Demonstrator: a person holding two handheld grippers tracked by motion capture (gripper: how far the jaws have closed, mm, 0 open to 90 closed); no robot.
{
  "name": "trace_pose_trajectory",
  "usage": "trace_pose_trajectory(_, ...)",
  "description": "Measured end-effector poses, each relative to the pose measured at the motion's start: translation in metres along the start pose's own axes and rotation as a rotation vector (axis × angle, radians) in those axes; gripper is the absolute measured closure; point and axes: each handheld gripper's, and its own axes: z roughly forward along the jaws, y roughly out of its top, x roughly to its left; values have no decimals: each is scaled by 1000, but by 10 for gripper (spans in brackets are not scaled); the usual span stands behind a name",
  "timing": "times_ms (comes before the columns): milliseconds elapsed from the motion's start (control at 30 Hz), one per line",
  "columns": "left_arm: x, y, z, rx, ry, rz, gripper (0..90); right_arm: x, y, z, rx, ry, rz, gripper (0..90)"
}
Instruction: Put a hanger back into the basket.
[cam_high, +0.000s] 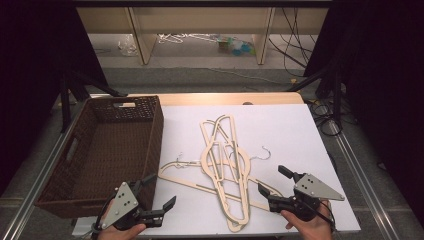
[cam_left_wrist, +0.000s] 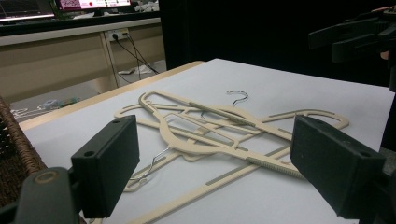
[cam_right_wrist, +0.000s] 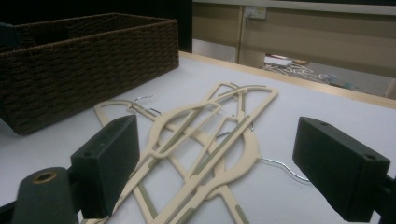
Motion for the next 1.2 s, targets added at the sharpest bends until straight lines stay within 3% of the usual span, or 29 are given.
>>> trace_pose_trajectory(100,0,0,0,2,0,-2,157,1,0,1,-8,5,-4,156)
trace_pose_trajectory(200,0,0,0,2,1,3,157,1,0,1,2,7,-7,156)
trace_pose_trajectory(233,0,0,0,2,2,-2,157,2,0,1,29,13,0,156)
trace_pose_trajectory(367,0,0,0,4,2,7,157,3,-1,3,30,25,-2,156)
trace_pose_trajectory(467,0,0,0,6,2,10,157,4,-1,5,60,21,-29,157)
trace_pose_trajectory(533,0,-1,1,-3,-3,7,157,9,-2,10,107,37,-32,158)
trace_pose_trajectory(600,0,0,0,10,4,12,157,10,-3,11,119,45,-40,159)
trace_pose_trajectory(633,0,-1,2,-4,-2,7,157,15,-4,16,164,70,-53,161)
trace_pose_trajectory(800,0,-1,1,13,3,12,157,25,-3,30,222,100,-87,169)
trace_pose_trajectory(867,-1,-1,1,15,0,8,157,37,-3,43,299,134,-116,191)
trace_pose_trajectory(933,-1,-1,1,17,2,10,157,40,-3,47,309,140,-125,200)
trace_pose_trajectory(967,-1,-1,1,16,1,13,157,49,-3,58,356,178,-142,221)
trace_pose_trajectory(1067,-1,-1,1,15,1,15,157,56,-4,67,384,194,-157,244)
trace_pose_trajectory(1100,-1,-1,1,16,1,14,157,62,-5,77,437,211,-159,258)
trace_pose_trajectory(1167,0,-1,1,14,2,15,157,63,-5,81,456,212,-159,258)
trace_pose_trajectory(1200,0,-1,1,12,2,13,157,66,-8,90,497,209,-164,271)
